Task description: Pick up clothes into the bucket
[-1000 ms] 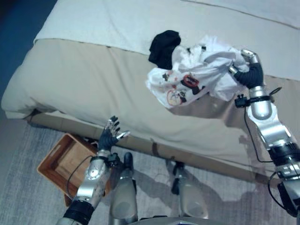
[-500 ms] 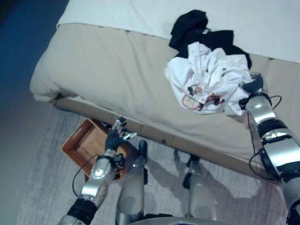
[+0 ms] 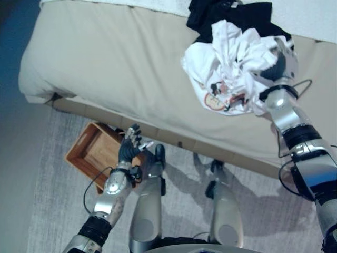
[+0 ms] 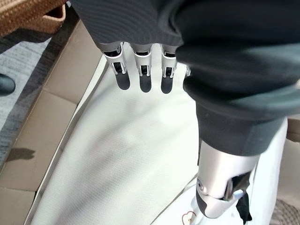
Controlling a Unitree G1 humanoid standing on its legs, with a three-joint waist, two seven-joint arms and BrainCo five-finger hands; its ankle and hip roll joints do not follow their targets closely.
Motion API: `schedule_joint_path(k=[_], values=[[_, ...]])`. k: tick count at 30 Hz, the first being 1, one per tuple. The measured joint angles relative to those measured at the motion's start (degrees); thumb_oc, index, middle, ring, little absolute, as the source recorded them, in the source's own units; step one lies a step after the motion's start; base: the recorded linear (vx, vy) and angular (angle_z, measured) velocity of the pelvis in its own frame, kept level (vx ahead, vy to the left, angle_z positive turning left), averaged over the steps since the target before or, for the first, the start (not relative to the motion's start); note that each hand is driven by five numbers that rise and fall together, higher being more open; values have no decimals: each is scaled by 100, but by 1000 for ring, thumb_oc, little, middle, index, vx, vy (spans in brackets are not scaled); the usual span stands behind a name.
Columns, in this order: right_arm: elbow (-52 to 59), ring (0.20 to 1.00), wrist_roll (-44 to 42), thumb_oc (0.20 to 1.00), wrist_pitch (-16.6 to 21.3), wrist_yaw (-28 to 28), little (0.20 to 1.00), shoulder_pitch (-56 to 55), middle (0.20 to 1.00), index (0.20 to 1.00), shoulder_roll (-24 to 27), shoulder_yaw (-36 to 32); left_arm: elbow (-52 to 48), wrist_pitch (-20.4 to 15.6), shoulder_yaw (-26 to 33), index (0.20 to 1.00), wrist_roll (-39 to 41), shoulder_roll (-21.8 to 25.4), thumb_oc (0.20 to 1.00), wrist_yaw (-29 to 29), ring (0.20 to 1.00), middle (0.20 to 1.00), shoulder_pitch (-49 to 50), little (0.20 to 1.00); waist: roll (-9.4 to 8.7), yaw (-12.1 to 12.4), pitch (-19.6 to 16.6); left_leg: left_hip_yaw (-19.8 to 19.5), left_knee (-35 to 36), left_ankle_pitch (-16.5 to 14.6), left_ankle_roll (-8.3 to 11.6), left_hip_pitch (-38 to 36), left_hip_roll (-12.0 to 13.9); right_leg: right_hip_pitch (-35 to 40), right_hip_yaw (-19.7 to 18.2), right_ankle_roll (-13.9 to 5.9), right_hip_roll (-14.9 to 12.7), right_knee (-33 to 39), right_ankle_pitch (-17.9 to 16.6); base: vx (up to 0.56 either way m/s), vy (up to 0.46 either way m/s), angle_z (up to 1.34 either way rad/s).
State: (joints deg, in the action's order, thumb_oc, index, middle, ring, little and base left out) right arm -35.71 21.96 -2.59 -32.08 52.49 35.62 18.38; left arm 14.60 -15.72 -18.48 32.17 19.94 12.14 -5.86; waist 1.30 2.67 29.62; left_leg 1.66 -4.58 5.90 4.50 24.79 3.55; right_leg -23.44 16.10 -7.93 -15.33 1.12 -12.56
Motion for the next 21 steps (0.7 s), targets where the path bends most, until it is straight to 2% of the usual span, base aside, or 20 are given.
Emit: schedule_joint_path(k=[4,8,12,17,21], values=[[-344,1000,231,1000,-253,-279,1000,-106,1000,1000,-325,-283,0,-2,-1,1000,-1,-44,1000,92,1000,1000,-10,1000,-10,-9,5,-3,-1,-1,1,5,-1,-2,3,1,-3,-2,2,0,0,0],[-611,1000,230,1000,-419,-544,1000,-207,1000,1000,-299,-470,1,-11,3,1000,-2,-42,1000,143,1000,1000,-6,1000,-11,-8,6,-6,-1,-1,1,10,0,-5,7,0,-4,-2,4,0,0,0],[153,1000,500,1000,-441,-753,1000,-787,1000,1000,-194,-646,0,-24,6,1000,-26,-62,1000,153,1000,1000,-10,1000,-24,-34,13,-6,1,-1,1,24,2,-25,9,0,-1,-2,4,0,0,0],[1080,1000,1311,1000,-357,-652,1000,-1416,1000,1000,-79,-462,0,-46,4,1000,-215,-83,1000,145,1000,1000,-12,1000,-49,-36,27,-4,3,-1,1,25,6,-29,9,1,2,-2,4,0,0,0],[994,1000,1711,1000,-162,-60,1000,-1393,1000,1000,-109,212,10,-57,1,1000,-215,-86,1000,122,1000,1000,-4,1000,-63,-29,34,-7,-12,-1,1,41,20,-40,8,1,14,-3,5,0,0,0]])
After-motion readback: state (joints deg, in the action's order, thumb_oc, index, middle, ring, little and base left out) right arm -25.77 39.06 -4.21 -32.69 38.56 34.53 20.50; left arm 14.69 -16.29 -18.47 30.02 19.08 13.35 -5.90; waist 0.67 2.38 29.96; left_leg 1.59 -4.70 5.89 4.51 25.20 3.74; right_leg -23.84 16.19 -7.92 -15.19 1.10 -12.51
